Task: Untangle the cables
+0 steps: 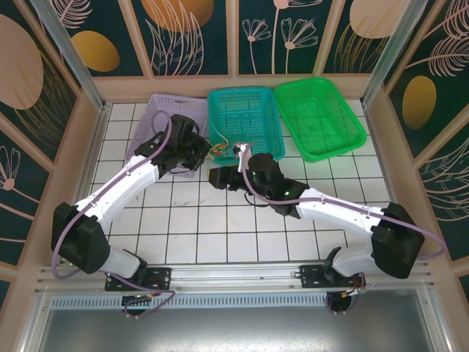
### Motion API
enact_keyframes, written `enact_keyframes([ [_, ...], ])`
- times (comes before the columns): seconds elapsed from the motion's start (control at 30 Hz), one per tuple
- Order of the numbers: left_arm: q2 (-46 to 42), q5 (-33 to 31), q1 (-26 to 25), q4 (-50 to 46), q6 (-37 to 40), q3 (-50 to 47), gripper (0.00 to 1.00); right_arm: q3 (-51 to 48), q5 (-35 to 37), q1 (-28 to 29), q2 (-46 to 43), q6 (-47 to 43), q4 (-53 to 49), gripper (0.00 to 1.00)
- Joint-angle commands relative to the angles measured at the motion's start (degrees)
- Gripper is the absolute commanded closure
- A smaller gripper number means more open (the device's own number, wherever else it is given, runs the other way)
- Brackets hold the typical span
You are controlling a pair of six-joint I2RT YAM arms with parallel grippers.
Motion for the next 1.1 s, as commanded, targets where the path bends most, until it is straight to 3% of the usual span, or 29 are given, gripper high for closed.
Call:
enact_keyframes([
  [0.0, 0.67, 0.29, -0.27, 0.43, 0.61, 1.52, 1.0, 1.76, -4.18, -0.76, 1.04, 1.11, 2.72, 0.31],
  [0.17, 1.2, -0.05, -0.3, 0.42, 1.5, 1.96, 1.0, 1.81, -5.04, -2.58, 0.45, 3.48, 1.45, 0.22],
  [0.33, 1.62, 0.12, -0.23, 0.96, 1.56, 2.03, 1.0, 2.42, -8.15, -4.3, 1.53, 5.78, 1.64, 0.22],
  [0.5, 2.19, 0.36, -0.29, 1.3, 1.76, 2.4, 1.0, 6.05, -12.28, -4.38, 6.1, 7.05, -0.25, 0.35],
  [0.63, 2.56, 0.62, -0.32, 1.51, 1.95, 2.4, 1.0, 6.37, -11.57, -4.41, 6.62, 7.76, 0.44, 0.46],
  [0.77, 2.09, -0.2, -0.32, 1.27, 2.8, 2.56, 1.0, 7.1, -11.46, -5.72, 6.43, 8.73, -0.94, 0.92],
  [0.87, 1.49, -1.91, -0.34, -0.12, 6.08, 3.34, 1.0, 6.33, -10.08, -7.54, 3.47, 12.15, -1.64, 1.0],
  [1.0, -0.85, -5.35, -0.33, -0.71, 10.57, 1.37, 1.0, 5.2, -9.25, -11.82, -1.71, 17.9, -4.68, 1.0],
  [1.07, -2.13, -5.96, -0.34, 0.9, 12.26, -0.92, 1.0, 5.31, -12.31, -15.04, -2.54, 21.81, -7.11, 1.0],
])
